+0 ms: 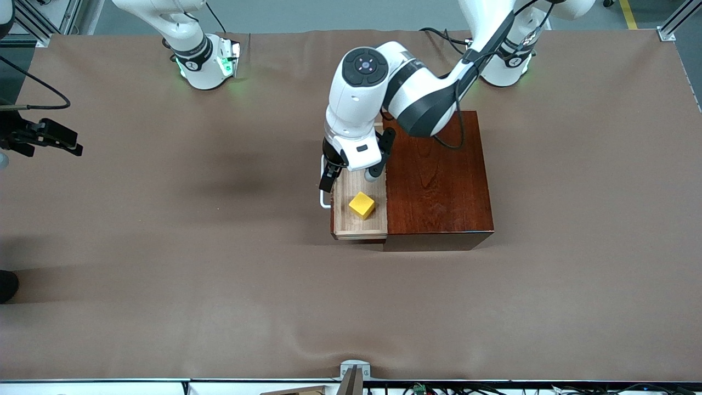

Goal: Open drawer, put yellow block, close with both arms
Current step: 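Lower the left gripper against the drawer front beside the handle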

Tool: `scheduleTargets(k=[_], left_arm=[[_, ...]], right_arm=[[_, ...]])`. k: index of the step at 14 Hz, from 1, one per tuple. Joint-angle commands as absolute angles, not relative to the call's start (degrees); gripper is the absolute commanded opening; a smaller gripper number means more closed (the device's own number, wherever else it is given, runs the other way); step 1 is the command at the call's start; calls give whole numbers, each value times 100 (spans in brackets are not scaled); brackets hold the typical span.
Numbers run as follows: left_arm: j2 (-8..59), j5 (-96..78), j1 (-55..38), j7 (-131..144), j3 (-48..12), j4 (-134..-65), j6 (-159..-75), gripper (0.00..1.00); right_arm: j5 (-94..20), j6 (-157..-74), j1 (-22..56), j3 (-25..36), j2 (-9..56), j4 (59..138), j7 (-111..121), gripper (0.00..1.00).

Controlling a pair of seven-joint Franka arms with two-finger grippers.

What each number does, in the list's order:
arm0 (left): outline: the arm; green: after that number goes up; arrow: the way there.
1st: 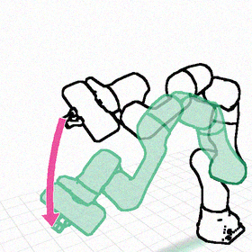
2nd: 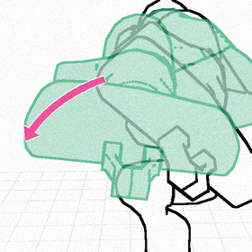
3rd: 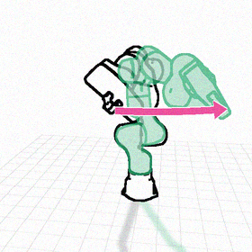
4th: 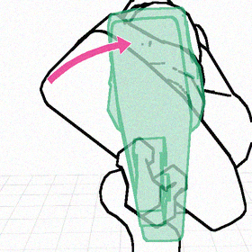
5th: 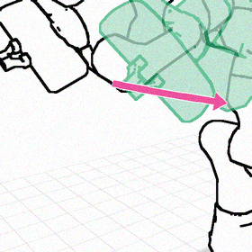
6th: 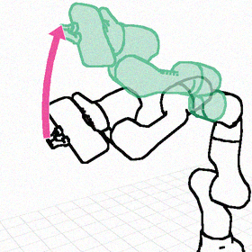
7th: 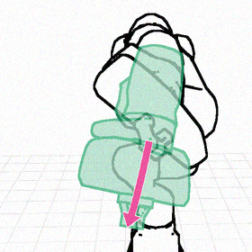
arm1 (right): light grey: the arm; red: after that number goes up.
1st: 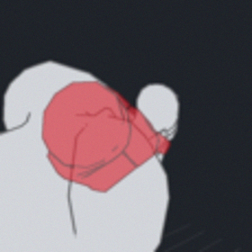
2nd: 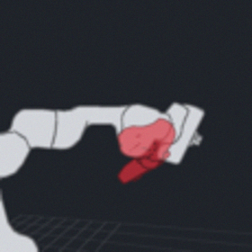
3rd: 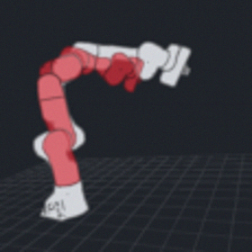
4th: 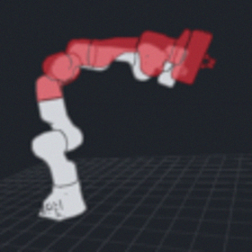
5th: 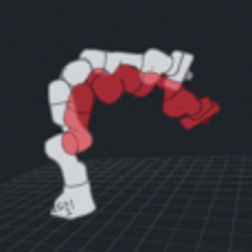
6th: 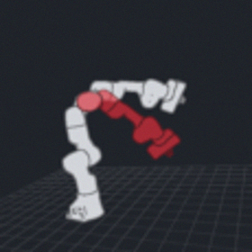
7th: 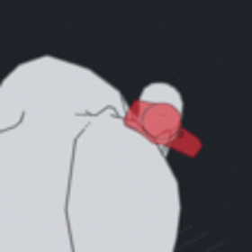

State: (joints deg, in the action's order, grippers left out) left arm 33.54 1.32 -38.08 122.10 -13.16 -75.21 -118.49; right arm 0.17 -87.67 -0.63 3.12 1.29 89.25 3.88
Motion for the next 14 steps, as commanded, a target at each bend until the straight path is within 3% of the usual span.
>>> scheduleTargets(k=[1,14], left_arm=[[3717,264,-4069,12866,-1257,-7339,-11839,100],[4245,290,-4307,13587,-1231,-7374,-12164,100]], right_arm=[[35,-8807,-141,246,18,8930,308,100],[35,-8798,-123,246,35,8921,308,100]])
